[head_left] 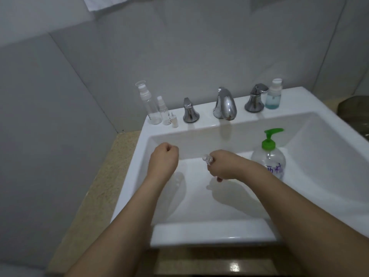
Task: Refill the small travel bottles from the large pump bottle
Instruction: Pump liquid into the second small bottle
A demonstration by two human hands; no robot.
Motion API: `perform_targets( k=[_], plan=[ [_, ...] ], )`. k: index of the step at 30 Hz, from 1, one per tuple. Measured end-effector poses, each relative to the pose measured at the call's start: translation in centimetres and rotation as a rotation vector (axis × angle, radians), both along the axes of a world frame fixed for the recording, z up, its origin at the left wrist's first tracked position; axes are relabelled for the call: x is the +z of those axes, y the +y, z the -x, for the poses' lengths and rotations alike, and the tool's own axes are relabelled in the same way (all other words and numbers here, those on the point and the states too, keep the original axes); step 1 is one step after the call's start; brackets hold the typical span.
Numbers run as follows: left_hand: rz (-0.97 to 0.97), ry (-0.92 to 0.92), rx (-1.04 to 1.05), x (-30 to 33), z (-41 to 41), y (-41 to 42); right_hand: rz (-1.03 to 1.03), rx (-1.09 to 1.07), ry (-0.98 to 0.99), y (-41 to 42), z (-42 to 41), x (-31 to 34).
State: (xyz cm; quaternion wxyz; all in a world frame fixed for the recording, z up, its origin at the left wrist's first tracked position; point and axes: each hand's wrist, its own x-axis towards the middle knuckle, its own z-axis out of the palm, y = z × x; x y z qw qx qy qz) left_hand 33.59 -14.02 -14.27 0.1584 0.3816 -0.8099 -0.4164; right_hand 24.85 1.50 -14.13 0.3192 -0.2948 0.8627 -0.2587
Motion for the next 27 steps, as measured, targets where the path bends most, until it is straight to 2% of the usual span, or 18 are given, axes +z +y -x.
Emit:
perform_targets(
  k=[4, 7, 11, 14, 20, 27],
  plan=[
    [-0.284, -0.134, -0.031, 2.2, 0.3, 4.6, 0.004, 0.057, -0.086, 6.6, -0.1, 2.0],
    [-0.386, -0.199, -0.117, 3.7, 1.5, 8.7, -0.019, -0.011, -0.079, 11.7, 1.3, 2.3],
    [-0.441, -0.218, -0.171, 4.7, 4.6, 13.5, 0.038, -0.149, -0.037, 16.6, 4.0, 1.8],
    [-0.508, -0.245, -0.127, 5.4, 7.3, 16.5, 0.045, -0.229, 0.028, 18.3, 6.1, 1.3],
    [-0.57, -0.319, 0.002, 5.5, 11.6, 18.9, 0.11, -0.3, 0.217, 17.6, 9.0, 0.1],
    [-0.53, -0.32, 0.009, 3.5, 14.6, 20.0, 0.125, -0.327, 0.266, 17.2, 10.8, -1.3]
  ],
)
